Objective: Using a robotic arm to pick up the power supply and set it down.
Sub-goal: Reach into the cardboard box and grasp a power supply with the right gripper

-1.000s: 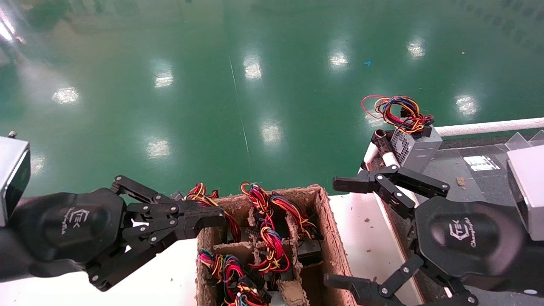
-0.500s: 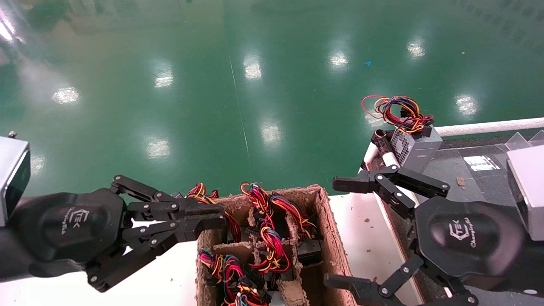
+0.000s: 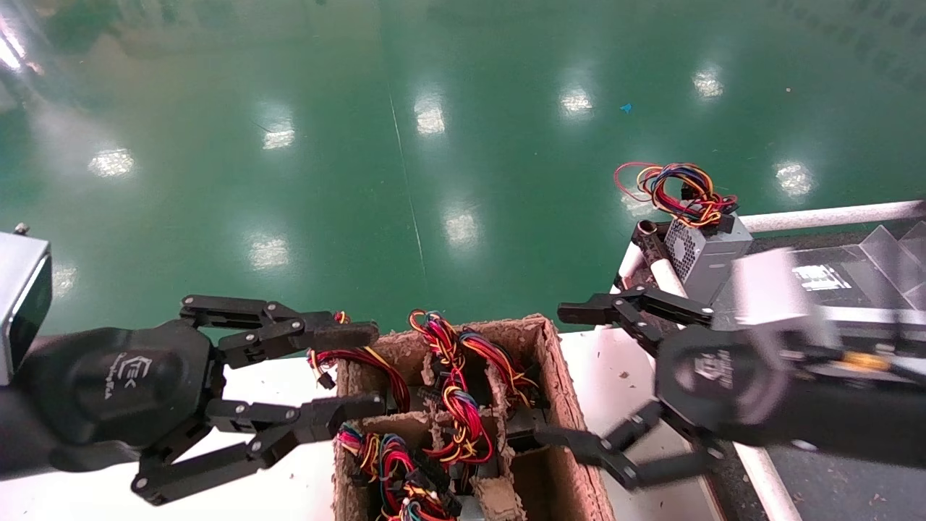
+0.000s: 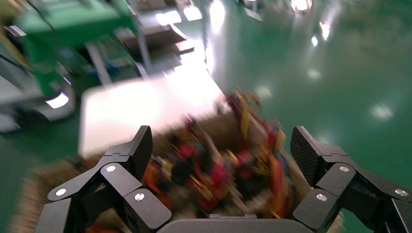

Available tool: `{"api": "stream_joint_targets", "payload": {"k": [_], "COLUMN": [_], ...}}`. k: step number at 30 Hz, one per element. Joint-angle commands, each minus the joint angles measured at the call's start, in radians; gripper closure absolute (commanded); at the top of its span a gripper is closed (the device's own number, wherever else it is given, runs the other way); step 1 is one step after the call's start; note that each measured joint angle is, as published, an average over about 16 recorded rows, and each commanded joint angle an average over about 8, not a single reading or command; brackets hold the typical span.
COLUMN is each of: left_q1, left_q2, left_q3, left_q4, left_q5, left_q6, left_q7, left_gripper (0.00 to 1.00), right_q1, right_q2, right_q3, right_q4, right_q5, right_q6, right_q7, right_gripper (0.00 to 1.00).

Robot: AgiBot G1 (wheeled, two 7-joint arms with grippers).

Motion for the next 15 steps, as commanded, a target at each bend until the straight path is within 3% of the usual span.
{"api": "stream_joint_targets", "payload": {"k": [1, 12, 13, 15], "left_q1": [0.000, 0.000, 0.000, 0.000], "left_q2": [0.000, 0.000, 0.000, 0.000], "left_q3": [0.000, 0.000, 0.000, 0.000], "left_q4": [0.000, 0.000, 0.000, 0.000], "left_q5": [0.000, 0.000, 0.000, 0.000], "left_q6": [0.000, 0.000, 0.000, 0.000], "left_q7": [0.000, 0.000, 0.000, 0.000], "left_gripper": [0.00, 0.00, 0.00, 0.00], "right_q1": [0.020, 0.112, 0.113, 0.111], "right_q2": [-0.019, -0.149, -0.157, -0.174], "right_q3": [-0.021, -0.113, -0.119, -0.133], "right_q4": [-0.011, -0.086, -0.082, -0.070], "right_q5": [-0.053, -0.278, -0.298, -0.335], "right_q6": [0.020, 0.137, 0.154, 0.183], "right_q7": [0.000, -0.030, -0.033, -0.033], "right_gripper": [0.00, 0.00, 0.02, 0.23]}}
